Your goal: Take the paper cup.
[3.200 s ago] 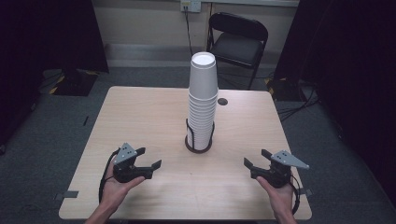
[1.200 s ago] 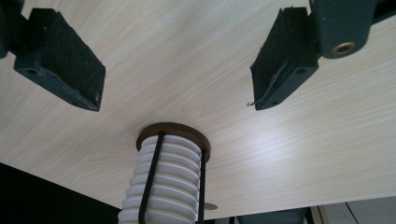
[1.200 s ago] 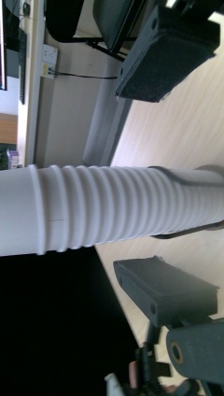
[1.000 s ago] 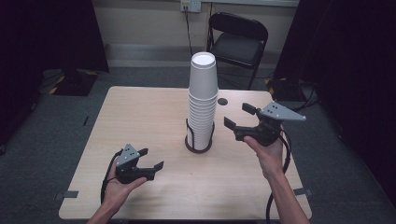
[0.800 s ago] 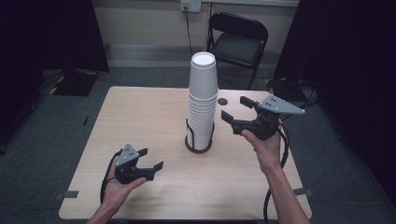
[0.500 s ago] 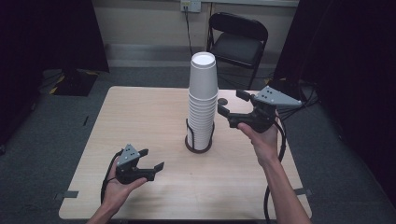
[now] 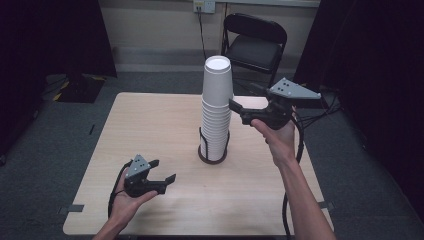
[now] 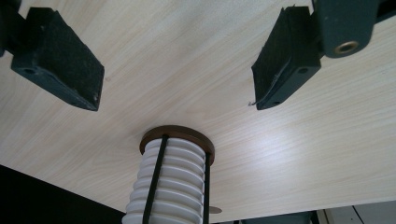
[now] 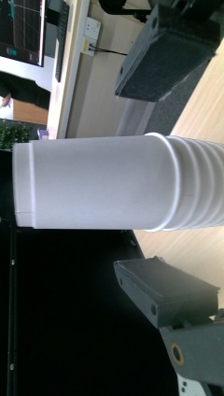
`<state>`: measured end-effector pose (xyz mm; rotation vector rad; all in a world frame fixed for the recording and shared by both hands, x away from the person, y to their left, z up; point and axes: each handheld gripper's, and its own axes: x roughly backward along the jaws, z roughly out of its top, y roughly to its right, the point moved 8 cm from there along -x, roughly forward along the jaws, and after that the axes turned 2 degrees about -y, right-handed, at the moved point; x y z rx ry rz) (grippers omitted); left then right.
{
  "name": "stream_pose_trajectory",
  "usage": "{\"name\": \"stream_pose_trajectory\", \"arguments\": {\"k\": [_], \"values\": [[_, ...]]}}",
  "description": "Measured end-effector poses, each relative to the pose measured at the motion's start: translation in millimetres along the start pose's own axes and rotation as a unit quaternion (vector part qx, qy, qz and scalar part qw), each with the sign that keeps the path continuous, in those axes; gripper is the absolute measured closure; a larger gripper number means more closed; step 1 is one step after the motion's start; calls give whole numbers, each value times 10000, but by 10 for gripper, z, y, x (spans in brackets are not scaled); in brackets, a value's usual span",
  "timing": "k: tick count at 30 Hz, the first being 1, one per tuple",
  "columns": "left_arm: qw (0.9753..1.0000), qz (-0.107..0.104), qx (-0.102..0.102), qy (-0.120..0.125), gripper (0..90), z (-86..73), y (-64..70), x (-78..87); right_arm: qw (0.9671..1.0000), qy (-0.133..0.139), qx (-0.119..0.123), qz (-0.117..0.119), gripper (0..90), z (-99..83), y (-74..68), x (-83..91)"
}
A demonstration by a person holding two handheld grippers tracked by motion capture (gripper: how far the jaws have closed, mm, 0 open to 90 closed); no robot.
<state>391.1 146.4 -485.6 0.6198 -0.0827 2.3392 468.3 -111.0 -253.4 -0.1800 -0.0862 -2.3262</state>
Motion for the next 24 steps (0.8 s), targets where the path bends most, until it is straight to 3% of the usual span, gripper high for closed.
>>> {"name": "stream_pose_trajectory", "arguments": {"k": [13,24], "values": [[9999,-76,-88,1,164,4,20,-8,10000,37,-52,64,131,129,-3,-177],[9999,-79,-91,31,175,7,16,1,9999,-148,-55,24,130,165,16,-439]]}}
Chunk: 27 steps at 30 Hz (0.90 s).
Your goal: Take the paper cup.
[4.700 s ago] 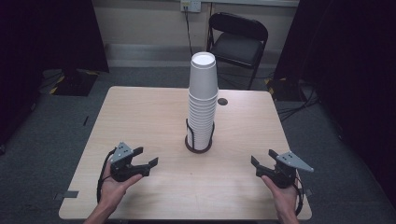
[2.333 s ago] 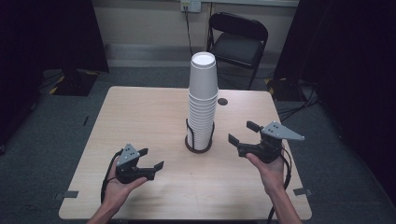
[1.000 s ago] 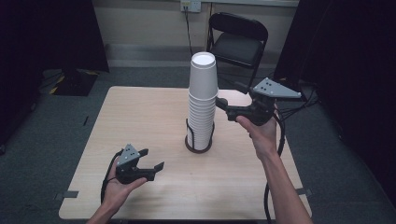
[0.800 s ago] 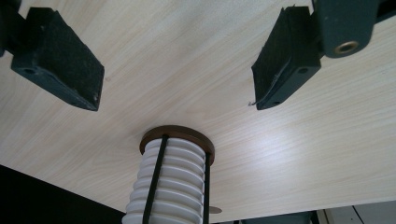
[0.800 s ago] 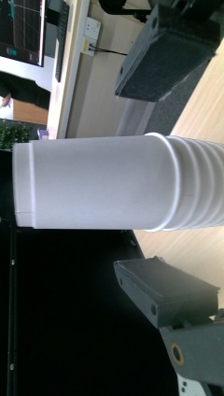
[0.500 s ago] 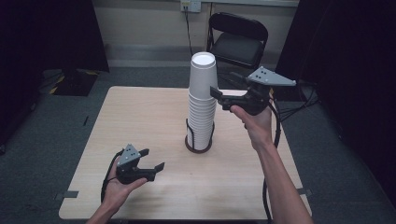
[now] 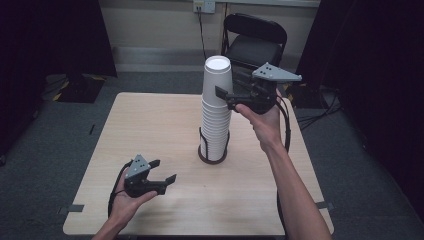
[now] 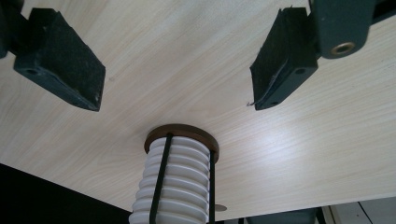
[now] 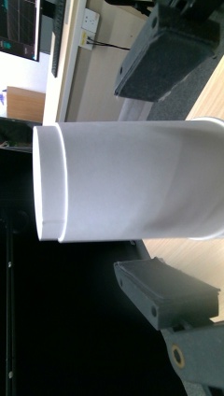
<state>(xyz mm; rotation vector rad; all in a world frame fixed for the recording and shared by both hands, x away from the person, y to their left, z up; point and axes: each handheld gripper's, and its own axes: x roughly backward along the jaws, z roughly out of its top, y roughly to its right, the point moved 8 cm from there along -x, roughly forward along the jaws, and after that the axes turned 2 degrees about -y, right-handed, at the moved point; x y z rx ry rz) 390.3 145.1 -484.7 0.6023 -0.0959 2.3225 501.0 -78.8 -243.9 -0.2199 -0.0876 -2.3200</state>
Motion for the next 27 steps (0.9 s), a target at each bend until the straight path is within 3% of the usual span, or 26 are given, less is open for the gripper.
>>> {"name": "stream_pose_trajectory", "arguments": {"k": [3,7,16,20,25,27], "values": [[10000,-11,-12,-15,174,-3,4,-2,9999,16,13,-154,129,-4,42,-104],[10000,-5,-13,-21,175,-6,2,-4,10000,-66,-69,-21,113,-58,42,-217],[10000,-18,-34,-4,178,-2,5,0,9998,-185,-66,-11,127,-116,9,-376],[10000,-11,-39,-15,182,-4,3,0,9990,-369,112,-244,127,-178,-7,-473],[10000,22,-79,-2,185,1,-3,9,9992,-296,3,-260,132,-175,-2,-514],[10000,18,-81,2,185,-1,-3,10,9992,-297,77,-240,135,-179,-4,-528]]}}
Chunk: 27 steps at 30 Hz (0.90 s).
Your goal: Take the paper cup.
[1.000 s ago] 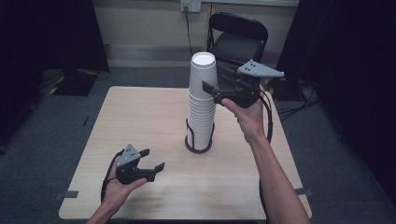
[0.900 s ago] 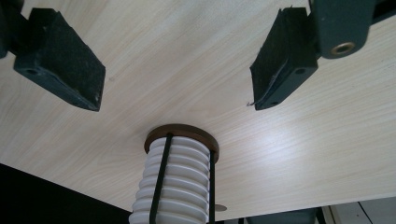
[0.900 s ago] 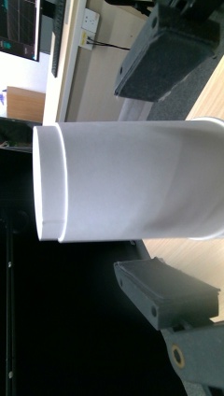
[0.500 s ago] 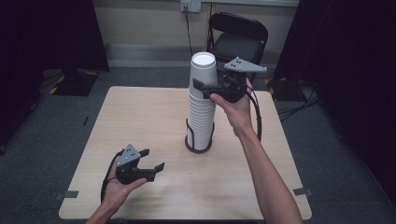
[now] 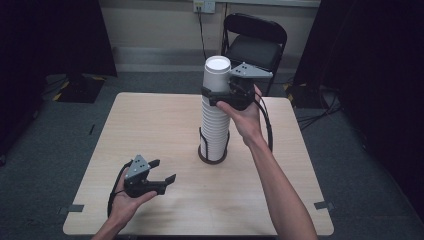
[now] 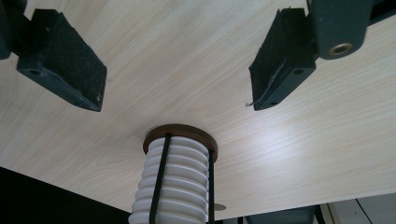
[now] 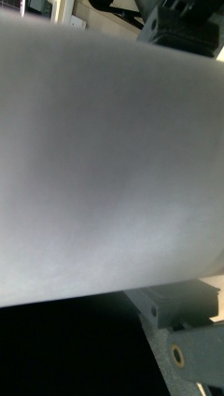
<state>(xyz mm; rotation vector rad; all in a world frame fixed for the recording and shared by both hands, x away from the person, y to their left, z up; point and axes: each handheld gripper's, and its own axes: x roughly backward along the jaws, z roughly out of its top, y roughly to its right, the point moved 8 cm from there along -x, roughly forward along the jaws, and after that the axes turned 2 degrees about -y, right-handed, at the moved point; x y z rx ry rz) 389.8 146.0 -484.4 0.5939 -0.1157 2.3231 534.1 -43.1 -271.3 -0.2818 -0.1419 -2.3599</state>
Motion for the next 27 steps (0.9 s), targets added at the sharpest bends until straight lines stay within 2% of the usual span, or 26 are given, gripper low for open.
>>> {"name": "stream_pose_trajectory", "arguments": {"k": [8,19,23,27], "values": [[10000,1,-15,-1,185,2,3,-3,9999,-65,-90,90,145,10,-1,-2],[10000,4,-15,-3,186,1,3,-3,9998,65,-91,180,152,102,-4,38],[10000,29,-49,28,207,10,8,2,9997,133,-78,199,156,161,-8,46],[9998,38,-179,24,209,12,23,2,9996,182,-92,199,158,204,-1,54]]}}
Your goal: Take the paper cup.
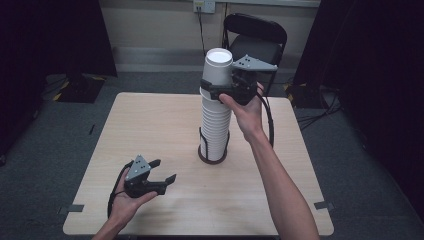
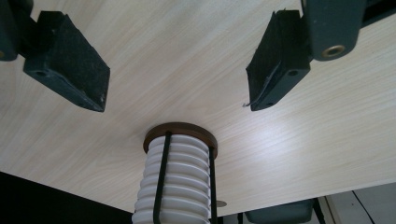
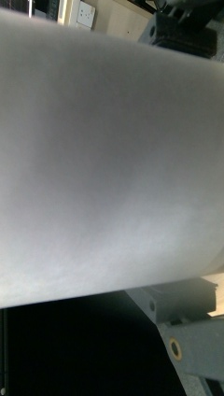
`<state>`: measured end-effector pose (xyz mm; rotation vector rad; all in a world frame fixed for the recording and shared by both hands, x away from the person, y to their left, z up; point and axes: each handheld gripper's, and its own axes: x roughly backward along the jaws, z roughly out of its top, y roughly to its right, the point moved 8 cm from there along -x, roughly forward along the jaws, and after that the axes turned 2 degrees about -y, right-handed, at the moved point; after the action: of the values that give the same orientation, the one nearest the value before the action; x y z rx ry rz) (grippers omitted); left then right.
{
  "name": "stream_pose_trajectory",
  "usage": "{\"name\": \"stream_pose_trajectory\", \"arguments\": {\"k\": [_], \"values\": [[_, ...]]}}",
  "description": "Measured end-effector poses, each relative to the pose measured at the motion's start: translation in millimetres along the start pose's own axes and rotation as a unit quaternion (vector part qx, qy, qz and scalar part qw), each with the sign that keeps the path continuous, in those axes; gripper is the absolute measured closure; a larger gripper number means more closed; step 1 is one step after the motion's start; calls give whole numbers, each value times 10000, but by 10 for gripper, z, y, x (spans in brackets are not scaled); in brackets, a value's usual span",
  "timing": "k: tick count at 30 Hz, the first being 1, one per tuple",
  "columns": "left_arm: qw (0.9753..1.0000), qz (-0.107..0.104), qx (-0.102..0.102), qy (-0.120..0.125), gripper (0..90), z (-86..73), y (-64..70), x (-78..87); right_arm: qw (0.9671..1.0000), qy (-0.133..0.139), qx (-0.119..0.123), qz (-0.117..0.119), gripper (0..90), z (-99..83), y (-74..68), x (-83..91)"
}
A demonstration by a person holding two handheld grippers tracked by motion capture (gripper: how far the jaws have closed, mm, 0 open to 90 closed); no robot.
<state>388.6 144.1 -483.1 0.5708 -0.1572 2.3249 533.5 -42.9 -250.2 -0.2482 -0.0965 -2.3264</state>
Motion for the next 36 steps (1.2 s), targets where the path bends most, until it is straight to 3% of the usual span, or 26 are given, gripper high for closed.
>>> {"name": "stream_pose_trajectory", "arguments": {"k": [8,17,36], "values": [[9999,35,100,-17,182,-5,-16,-1,9999,102,-23,0,160,74,-8,31],[9999,15,100,-67,164,-11,-12,-13,9997,236,62,55,160,159,-14,75],[9999,34,107,-56,163,-12,-14,-5,9982,581,-56,129,164,360,-36,153]]}}
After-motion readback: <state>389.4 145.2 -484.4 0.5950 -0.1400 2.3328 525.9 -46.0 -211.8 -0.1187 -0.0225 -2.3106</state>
